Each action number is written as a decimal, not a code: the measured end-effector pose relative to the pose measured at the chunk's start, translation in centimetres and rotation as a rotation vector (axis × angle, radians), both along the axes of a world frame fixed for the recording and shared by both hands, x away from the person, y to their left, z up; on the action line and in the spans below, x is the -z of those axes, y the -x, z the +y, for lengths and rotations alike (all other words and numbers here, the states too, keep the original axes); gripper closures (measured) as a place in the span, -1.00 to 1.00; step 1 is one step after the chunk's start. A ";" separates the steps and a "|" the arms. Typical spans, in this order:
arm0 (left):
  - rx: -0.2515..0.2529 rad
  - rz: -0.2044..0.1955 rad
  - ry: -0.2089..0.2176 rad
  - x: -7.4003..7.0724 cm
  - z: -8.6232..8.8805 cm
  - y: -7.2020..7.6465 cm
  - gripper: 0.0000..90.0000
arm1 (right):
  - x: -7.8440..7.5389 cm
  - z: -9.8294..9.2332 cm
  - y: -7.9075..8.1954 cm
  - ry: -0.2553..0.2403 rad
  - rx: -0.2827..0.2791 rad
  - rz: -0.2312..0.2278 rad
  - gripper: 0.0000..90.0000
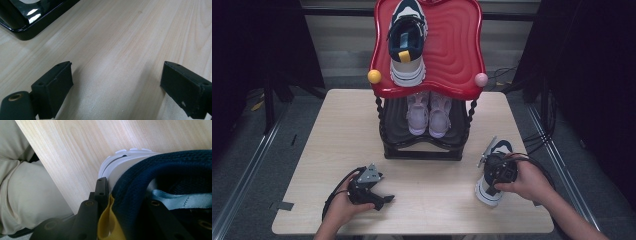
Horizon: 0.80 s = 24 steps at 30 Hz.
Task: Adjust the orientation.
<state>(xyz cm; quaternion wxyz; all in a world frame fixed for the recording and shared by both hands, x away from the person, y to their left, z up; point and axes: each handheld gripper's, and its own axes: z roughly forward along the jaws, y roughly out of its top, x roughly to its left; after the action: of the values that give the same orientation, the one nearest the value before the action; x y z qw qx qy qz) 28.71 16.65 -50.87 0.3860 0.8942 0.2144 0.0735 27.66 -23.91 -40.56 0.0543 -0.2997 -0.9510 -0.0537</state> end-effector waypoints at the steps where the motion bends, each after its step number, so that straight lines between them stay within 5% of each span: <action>1: 0.000 0.000 0.000 0.0 0.0 0.0 -0.78 | -0.2 0.0 0.0 0.005 -0.008 -0.003 0.64; 24: -0.004 -0.003 -0.002 0.0 0.0 0.0 -0.78 | -5.7 -0.1 -0.4 0.007 -0.079 -0.088 0.64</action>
<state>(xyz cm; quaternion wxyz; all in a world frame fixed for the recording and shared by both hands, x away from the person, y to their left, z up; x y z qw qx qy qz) 28.69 16.64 -50.85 0.3852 0.8941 0.2156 0.0758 28.06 -24.03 -34.85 0.0135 -0.2592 -0.9638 -0.0611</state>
